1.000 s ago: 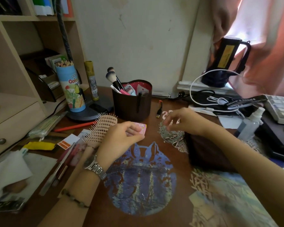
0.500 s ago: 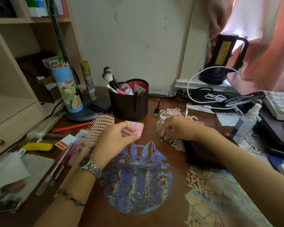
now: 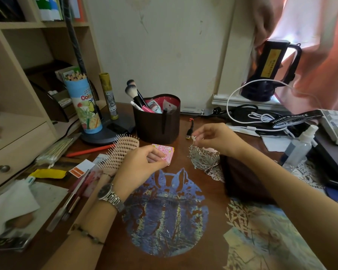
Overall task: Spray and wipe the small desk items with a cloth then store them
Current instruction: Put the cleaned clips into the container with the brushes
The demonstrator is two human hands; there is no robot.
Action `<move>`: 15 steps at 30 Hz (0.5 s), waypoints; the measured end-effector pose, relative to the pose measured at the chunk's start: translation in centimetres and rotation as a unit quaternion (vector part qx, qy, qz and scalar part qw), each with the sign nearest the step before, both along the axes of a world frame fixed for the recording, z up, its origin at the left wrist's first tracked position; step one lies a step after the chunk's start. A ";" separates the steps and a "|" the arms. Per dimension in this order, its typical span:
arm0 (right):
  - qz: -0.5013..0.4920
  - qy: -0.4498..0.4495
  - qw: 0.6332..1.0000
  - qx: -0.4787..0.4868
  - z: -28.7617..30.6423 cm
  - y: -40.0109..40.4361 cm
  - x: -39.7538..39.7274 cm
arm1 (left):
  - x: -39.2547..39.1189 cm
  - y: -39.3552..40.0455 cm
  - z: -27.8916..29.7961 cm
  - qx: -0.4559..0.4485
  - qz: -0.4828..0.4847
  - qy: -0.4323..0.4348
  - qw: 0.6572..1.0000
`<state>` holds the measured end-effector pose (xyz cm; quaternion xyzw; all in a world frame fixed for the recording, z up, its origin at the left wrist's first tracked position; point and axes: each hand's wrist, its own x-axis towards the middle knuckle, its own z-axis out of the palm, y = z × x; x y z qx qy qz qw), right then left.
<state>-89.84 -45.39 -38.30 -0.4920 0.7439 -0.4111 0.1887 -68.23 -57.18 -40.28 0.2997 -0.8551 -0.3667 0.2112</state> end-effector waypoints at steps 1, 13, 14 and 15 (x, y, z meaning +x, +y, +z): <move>0.001 -0.007 1.000 -0.002 0.1 0.0 0.0 | 0.0 0.0 0.0 0.001 -0.001 0.002 1.000; -0.012 -0.154 0.988 -0.016 0.2 -0.2 1.0 | 0.2 0.1 0.2 0.000 -0.005 0.002 1.000; -0.016 -0.170 0.985 -0.022 0.2 -0.3 1.1 | 0.2 0.1 0.2 0.001 -0.006 0.003 1.000; -0.018 -0.181 0.983 -0.027 0.2 -0.3 1.1 | 0.1 0.1 0.2 0.001 -0.006 0.003 1.000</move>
